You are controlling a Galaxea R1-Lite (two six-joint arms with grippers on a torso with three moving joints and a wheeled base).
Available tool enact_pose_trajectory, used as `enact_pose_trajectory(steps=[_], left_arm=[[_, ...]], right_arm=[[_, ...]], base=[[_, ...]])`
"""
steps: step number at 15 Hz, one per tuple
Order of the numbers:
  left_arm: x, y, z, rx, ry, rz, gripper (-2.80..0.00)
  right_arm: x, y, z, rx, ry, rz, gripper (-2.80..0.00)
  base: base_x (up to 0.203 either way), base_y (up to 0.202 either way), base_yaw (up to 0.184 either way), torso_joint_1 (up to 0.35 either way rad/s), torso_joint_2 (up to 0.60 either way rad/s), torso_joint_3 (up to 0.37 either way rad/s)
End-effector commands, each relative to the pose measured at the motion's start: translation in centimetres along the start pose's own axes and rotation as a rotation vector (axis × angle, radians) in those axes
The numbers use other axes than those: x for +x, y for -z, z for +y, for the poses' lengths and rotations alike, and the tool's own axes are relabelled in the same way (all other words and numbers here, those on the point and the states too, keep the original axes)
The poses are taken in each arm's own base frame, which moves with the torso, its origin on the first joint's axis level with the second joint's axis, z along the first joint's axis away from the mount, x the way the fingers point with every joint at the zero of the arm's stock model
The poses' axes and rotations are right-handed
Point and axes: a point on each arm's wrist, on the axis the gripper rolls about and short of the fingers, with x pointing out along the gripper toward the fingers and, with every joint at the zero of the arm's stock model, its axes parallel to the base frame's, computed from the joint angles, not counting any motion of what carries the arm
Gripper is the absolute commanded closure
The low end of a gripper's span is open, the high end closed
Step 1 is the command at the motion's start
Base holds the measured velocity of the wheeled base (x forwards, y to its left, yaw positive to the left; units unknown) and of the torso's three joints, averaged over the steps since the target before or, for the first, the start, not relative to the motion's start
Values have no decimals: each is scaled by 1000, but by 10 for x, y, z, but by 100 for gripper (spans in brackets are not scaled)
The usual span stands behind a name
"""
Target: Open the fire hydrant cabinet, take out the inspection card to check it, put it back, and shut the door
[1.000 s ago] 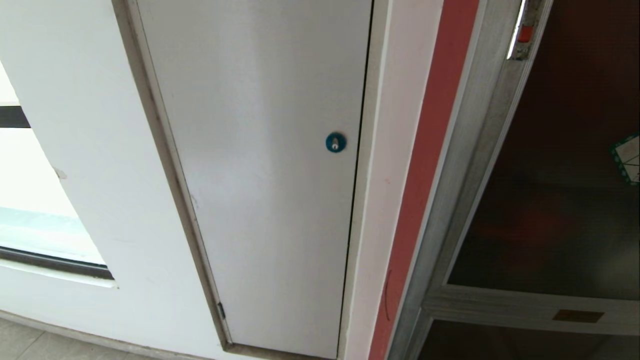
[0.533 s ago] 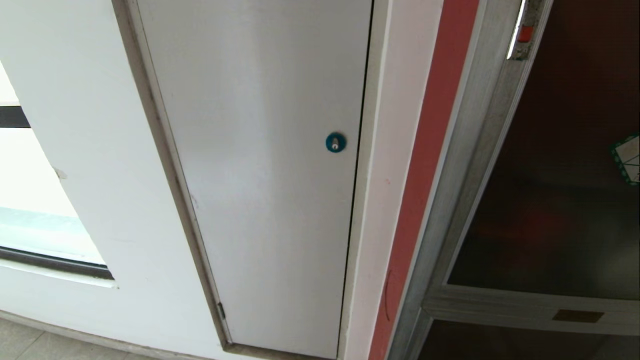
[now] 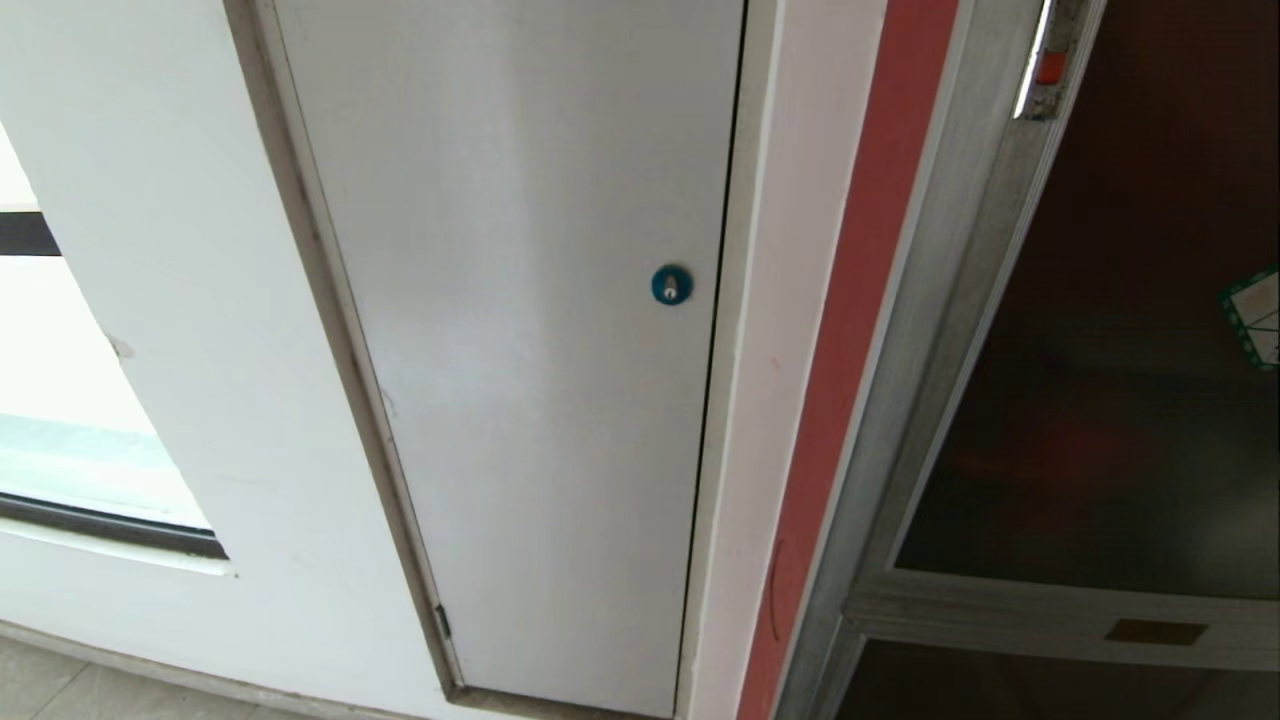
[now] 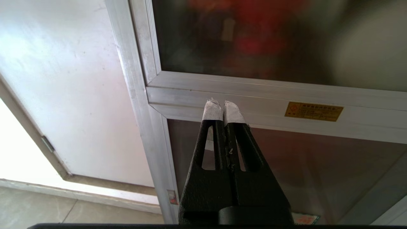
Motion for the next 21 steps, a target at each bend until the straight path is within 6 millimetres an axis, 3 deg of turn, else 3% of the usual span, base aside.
enact_pose_trajectory(steps=[1,5,10,14,21], left_arm=[[0,1,0,0,-2,4,0],[0,1,0,1,-1,5,0],[0,1,0,1,-1,5,0],[0,1,0,1,-1,5,0],[0,1,0,1,-2,6,0]], right_arm=[[-3,-8,0,-1,0,-28,0],[-13,-36,1,-3,-4,-87,0],[-8,-86,2,-2,-9,-62,0],[13,-144,5,15,-94,-37,0],[68,-245,13,23,-397,22,0]], base=[[0,0,0,0,0,0],[0,0,0,0,0,0],[0,0,0,0,0,0],[0,0,0,0,0,0],[0,0,0,0,0,0]])
